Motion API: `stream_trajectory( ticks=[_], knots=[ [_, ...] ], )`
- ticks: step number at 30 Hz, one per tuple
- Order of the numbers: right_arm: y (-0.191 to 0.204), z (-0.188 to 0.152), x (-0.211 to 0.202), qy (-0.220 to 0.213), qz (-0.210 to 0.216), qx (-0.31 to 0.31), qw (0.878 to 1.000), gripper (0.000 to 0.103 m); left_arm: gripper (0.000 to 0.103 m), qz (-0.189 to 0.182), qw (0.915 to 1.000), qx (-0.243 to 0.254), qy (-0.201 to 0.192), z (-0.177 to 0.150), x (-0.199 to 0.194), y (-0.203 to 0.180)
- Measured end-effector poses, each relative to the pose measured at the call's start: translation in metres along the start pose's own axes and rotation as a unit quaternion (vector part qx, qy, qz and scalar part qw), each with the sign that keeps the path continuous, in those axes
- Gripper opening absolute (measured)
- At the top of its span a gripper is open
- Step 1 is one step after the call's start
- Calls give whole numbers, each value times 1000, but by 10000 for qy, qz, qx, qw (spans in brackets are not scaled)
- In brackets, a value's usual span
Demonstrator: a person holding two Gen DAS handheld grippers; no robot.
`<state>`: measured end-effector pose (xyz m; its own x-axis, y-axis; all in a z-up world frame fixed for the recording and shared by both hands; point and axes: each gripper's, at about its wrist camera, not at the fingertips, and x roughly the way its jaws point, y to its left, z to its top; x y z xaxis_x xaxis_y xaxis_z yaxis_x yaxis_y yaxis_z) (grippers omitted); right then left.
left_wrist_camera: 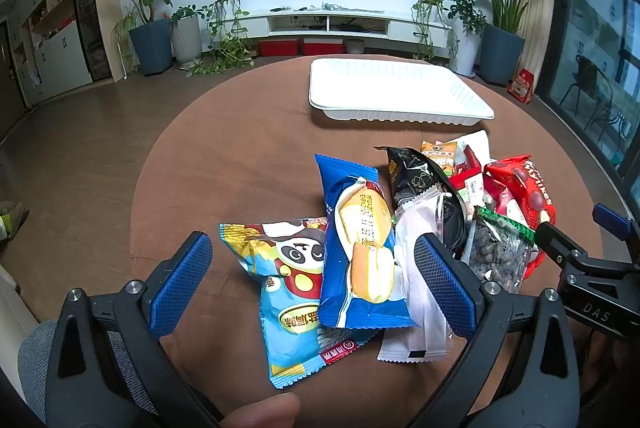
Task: Organize snacks
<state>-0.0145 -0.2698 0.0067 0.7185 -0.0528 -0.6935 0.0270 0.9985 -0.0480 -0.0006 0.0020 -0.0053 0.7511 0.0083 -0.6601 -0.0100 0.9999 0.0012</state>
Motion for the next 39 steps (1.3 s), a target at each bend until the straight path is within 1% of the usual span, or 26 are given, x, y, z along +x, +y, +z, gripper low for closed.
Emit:
stream_trajectory(
  ticks=[39],
  knots=[
    [-3,-4,8,6,5,3,10000,103,103,17,10000,21,-2,1,-2,-1]
  ],
)
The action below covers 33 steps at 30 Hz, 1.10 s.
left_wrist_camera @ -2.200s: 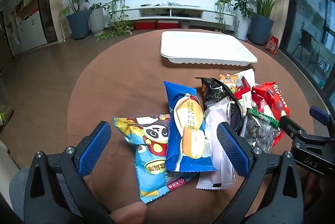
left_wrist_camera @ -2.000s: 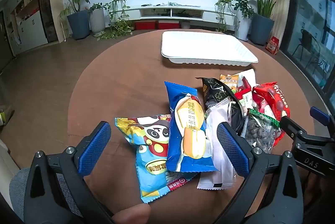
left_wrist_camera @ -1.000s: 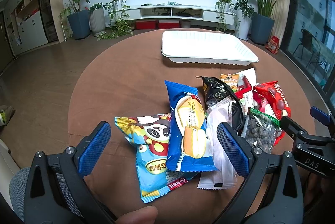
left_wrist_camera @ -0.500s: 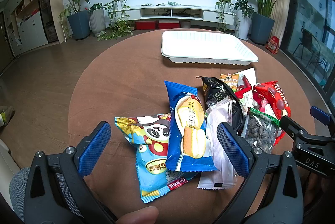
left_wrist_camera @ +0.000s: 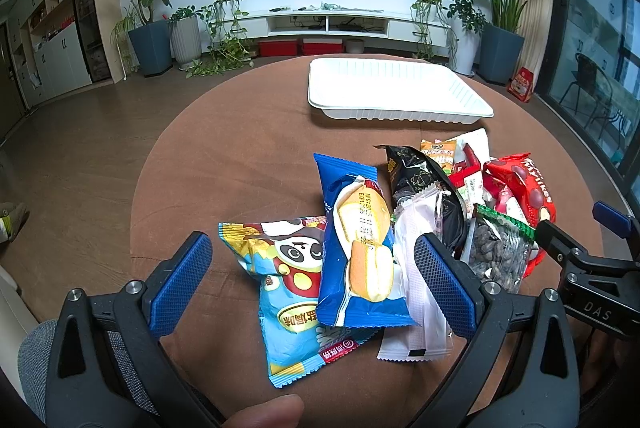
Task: Organize snacks
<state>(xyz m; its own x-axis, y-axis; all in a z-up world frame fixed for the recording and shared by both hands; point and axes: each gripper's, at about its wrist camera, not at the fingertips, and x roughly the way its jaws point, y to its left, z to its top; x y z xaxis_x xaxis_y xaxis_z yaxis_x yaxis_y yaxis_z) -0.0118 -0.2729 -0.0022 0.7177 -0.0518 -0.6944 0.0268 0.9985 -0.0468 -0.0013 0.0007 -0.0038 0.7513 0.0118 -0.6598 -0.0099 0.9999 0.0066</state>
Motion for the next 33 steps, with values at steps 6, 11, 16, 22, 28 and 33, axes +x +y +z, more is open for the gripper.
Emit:
stream_trajectory(
  ticks=[6,11,16,22,28,33],
  knots=[
    [0,0,1,1,1,2,10000,103,103,3,10000,1,3,0,0,0],
    [0,-1,2,3,1,1,10000,103,103,1,10000,6,6,-1,1,0],
    [-1,-1,2,4,3,0,10000,103,103,-3,10000,5,25,-1,2,-1],
    [-1,-2,3,5,3,1,10000,103,103,-13,10000,11,26,-2,2,-1],
    [-2,-2,5,4,2,-1,10000,103,103,-79,10000,-6,28,-3,2,-2],
    [-5,-2,3,-76,-22,9,10000,103,103,-273,9996,41,38,-1,-11,2]
  ],
)
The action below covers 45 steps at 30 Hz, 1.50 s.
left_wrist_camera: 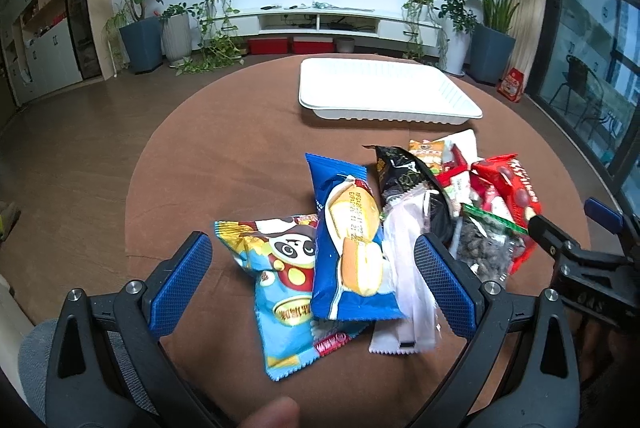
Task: Organize snacks
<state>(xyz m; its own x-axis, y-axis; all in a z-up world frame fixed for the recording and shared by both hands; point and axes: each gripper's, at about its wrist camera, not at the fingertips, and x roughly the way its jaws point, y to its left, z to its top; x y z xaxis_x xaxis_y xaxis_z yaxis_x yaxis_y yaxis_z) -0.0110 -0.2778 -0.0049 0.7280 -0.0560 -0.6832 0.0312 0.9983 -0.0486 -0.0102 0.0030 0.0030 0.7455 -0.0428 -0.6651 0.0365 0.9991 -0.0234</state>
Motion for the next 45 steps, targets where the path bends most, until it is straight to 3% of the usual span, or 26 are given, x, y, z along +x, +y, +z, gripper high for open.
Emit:
stream_trajectory(
  ticks=[4,5,8,11,13,15,20,26,30,35,39,45],
  knots=[
    [-5,2,-10,-101,128,137,9998,103,102,-621,9980,72,105,-13,-17,14],
    [-9,2,-12,-139,182,198,9995,103,103,-890,9957,-94,248,-18,-17,23],
    [-19,5,-9,-100,422,328,9985,103,103,-1132,9912,-161,666,-30,-12,36],
    [-26,5,-8,16,707,459,9964,103,103,-1233,9912,-38,481,-32,-24,40],
    [-29,6,-5,69,881,532,9947,103,103,-1155,9899,124,816,-27,-21,38],
    [-33,6,-3,105,963,616,9934,103,103,-836,9901,52,1124,-17,-11,42],
    [-40,8,5,388,1280,830,9875,102,103,-1257,9773,-720,1548,1,12,71],
    [-39,9,8,503,1518,743,9843,84,101,-1444,9692,-971,1741,12,30,81],
    [-38,10,7,456,1574,665,9842,82,99,-1793,9620,-1163,1698,15,48,93],
    [-38,10,13,521,1601,722,9831,82,96,-1802,9556,-1329,1914,15,57,104],
    [-36,11,14,570,1635,683,9825,83,96,-1743,9537,-1441,1981,16,66,107],
    [-43,11,20,739,1582,837,9811,83,93,-1543,9600,-1023,2101,21,74,88]
  ],
)
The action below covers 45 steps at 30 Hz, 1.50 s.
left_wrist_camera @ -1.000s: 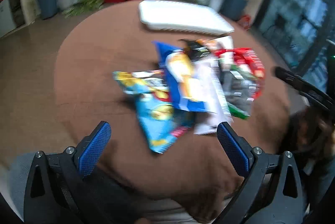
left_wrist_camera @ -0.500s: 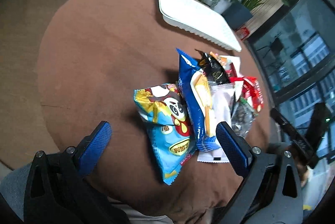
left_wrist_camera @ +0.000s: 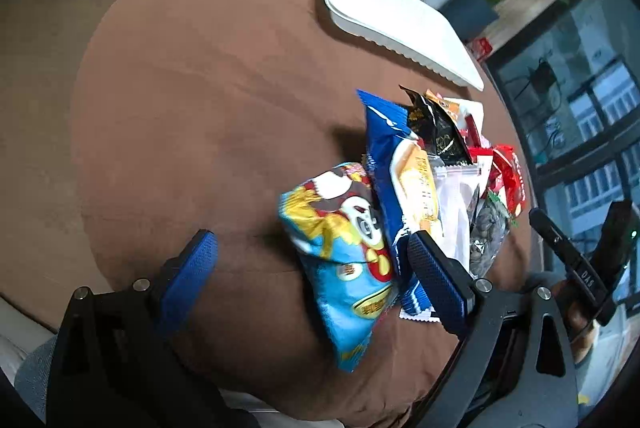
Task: Organize snacks
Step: 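Grasp the panda chip bag with the left tool while the right tool grasps the red Mylikes bag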
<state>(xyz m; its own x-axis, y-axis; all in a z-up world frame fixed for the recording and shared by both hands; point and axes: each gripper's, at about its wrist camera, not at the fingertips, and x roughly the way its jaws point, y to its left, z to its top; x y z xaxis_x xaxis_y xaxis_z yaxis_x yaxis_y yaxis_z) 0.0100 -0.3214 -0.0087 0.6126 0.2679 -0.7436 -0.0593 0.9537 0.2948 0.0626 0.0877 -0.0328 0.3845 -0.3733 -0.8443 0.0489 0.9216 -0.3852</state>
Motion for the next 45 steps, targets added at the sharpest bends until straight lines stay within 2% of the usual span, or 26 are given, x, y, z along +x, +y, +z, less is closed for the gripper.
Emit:
stream_trajectory(
  ticks=[1,5,6,13,24,30,35,38,43,45],
  knots=[
    [0,0,0,7,-15,1,10000,83,90,6,10000,39,-24,1,1,-3],
    [-1,0,0,12,-8,12,10000,82,49,-109,9999,63,-75,4,4,-8],
    [-2,1,0,12,11,31,10000,82,44,-135,9999,45,-71,4,5,-8],
    [-3,1,1,9,49,66,10000,82,46,-184,9996,-161,136,-6,-1,4],
    [-3,0,3,78,66,102,9999,82,48,-86,9998,1,204,-15,0,-6],
    [2,11,2,162,58,-69,9998,82,54,51,9992,272,284,-12,6,-16],
    [13,16,24,627,143,-355,9973,82,57,81,9989,333,331,-13,6,-19],
    [9,14,39,888,313,-197,9954,72,57,51,9990,361,244,-13,6,-18],
    [3,17,44,893,639,75,9939,69,57,49,9980,560,275,-14,7,-23],
    [0,18,48,929,799,217,9922,64,57,69,9975,641,295,-15,7,-25]
  ],
)
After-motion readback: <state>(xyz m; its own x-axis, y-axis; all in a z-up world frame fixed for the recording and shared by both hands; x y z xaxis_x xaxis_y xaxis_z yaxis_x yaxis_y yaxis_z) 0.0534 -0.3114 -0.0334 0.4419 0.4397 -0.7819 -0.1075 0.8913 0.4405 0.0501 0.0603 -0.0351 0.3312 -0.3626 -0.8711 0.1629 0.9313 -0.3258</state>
